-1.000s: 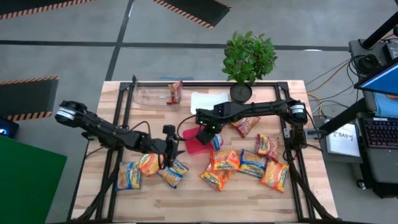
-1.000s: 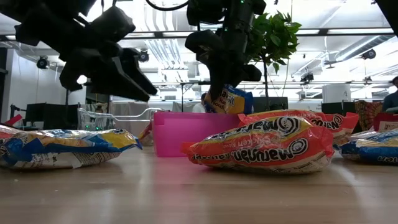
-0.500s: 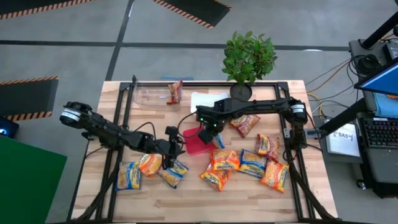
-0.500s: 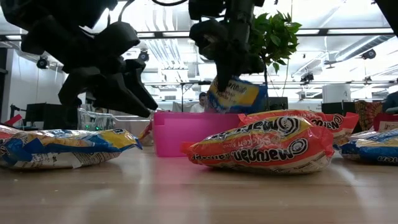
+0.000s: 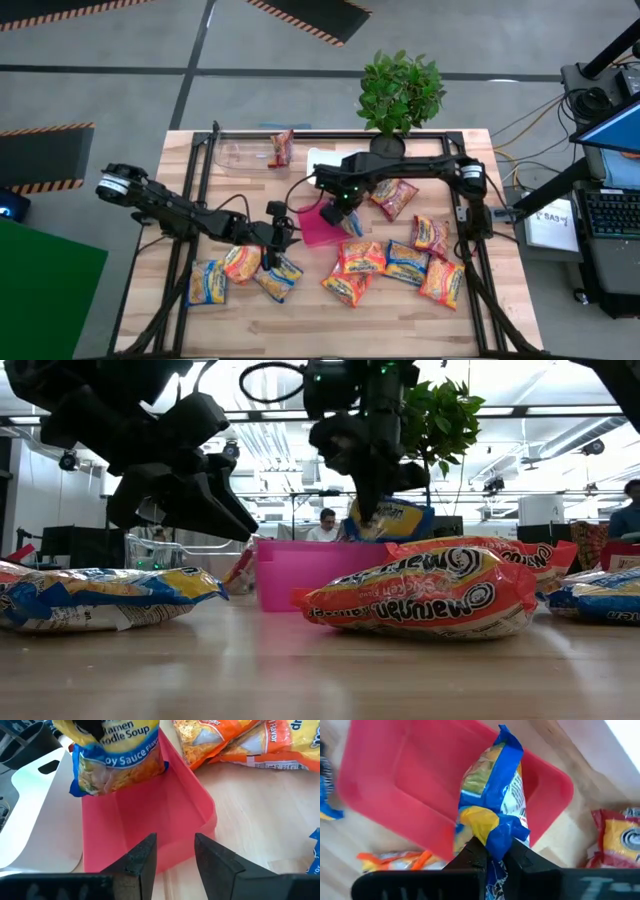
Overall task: Sort Maruchan noodles
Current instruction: Put the blue noodle pack into the red bin
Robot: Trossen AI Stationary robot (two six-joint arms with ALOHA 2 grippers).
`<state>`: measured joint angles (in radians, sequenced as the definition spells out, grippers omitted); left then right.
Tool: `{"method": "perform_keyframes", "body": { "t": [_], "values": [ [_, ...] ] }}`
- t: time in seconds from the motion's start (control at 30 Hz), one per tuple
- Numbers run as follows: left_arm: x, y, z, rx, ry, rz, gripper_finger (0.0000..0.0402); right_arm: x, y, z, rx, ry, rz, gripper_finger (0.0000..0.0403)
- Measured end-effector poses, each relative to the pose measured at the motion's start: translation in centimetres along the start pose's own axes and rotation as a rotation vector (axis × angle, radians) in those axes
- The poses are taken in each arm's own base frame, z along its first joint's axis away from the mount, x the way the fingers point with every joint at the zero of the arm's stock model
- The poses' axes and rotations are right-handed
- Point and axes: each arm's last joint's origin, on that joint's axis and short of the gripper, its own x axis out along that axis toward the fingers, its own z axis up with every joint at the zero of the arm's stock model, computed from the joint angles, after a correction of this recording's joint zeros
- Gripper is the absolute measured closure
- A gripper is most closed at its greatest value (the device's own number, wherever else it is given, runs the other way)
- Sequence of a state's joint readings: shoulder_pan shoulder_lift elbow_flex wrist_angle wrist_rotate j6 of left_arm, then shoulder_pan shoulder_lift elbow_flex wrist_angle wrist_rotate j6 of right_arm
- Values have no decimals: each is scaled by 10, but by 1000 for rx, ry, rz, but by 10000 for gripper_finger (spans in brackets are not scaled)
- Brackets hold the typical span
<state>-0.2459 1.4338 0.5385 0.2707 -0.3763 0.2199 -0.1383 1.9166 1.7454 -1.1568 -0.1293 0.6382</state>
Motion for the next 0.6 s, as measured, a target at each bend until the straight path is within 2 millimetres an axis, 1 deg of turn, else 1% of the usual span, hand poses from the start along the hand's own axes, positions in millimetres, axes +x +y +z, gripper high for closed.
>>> {"method": "perform_keyframes", "body": {
  "t": [0.2,0.33,0.4,0.47,0.6],
  "values": [
    [0,0,0,0,1,2,288,30,0,7,-53,45,-61,390],
    [0,0,0,0,2,7,288,41,0,8,-94,68,-75,390],
    [0,0,0,0,2,7,288,44,1,9,-108,68,-76,390],
    [0,0,0,1,3,7,288,42,1,8,-112,63,-75,386],
    [0,0,0,4,2,7,288,36,1,8,-113,44,-77,354]
  ]
}}
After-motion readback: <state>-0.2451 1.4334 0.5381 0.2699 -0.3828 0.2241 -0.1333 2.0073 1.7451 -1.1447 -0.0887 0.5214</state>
